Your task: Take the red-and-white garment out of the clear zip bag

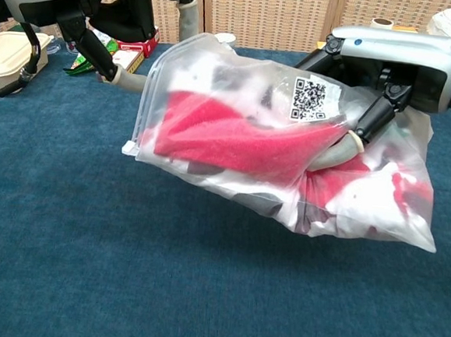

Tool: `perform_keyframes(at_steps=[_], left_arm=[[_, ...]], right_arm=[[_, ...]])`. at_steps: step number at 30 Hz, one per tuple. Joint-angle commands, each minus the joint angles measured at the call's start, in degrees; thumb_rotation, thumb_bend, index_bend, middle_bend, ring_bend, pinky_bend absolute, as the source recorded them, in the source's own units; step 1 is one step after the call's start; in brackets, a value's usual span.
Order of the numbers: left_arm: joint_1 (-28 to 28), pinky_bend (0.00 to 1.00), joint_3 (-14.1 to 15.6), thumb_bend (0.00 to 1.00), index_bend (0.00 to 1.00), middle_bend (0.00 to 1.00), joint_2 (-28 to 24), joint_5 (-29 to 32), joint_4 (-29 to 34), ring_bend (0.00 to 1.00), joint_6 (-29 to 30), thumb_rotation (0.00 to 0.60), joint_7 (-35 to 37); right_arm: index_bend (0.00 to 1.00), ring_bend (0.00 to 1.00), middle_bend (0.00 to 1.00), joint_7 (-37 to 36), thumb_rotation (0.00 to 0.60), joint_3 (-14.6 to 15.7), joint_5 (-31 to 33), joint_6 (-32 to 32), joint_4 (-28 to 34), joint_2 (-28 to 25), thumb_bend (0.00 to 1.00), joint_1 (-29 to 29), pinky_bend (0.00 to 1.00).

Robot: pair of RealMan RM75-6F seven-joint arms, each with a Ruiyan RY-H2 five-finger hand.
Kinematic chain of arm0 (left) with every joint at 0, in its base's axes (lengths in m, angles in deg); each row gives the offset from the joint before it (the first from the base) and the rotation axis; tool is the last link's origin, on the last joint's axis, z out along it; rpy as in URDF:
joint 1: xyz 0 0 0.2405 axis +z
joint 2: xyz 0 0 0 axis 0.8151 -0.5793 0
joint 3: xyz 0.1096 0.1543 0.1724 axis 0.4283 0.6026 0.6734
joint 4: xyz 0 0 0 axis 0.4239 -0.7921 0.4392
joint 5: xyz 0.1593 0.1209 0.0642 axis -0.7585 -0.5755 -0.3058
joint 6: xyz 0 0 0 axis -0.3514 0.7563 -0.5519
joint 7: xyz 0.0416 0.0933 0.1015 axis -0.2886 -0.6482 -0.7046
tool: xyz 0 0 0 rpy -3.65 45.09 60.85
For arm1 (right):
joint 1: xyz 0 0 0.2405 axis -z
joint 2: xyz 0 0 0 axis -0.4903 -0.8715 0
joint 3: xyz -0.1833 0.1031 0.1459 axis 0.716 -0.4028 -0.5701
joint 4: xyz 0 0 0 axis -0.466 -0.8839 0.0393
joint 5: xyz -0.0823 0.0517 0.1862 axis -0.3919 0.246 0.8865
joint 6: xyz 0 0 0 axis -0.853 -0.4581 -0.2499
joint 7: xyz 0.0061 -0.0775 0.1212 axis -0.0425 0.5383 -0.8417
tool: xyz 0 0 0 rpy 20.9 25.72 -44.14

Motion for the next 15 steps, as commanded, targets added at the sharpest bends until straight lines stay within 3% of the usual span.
perform_keyframes(at_steps=[1,15], left_arm=[[-0.27,0.91,-0.02,0.21,0.46,1.0,0.47,-0.25,-0.38,0.97,0.61,0.6,0.49],[-0.91,0.91,0.26,0.21,0.46,1.0,2.4,0.55,-1.42,0.97,1.79,0.6,1.93]], right_arm=[[0.96,1.0,1.0,0.23,0.6,-0.01,0.05,0.14,0.18,-0.14,0.12,-0.02,1.0],[0.96,1.0,1.0,0.33,0.6,-0.23,0.7,0.03,0.96,-0.36,0.12,0.43,1.0]])
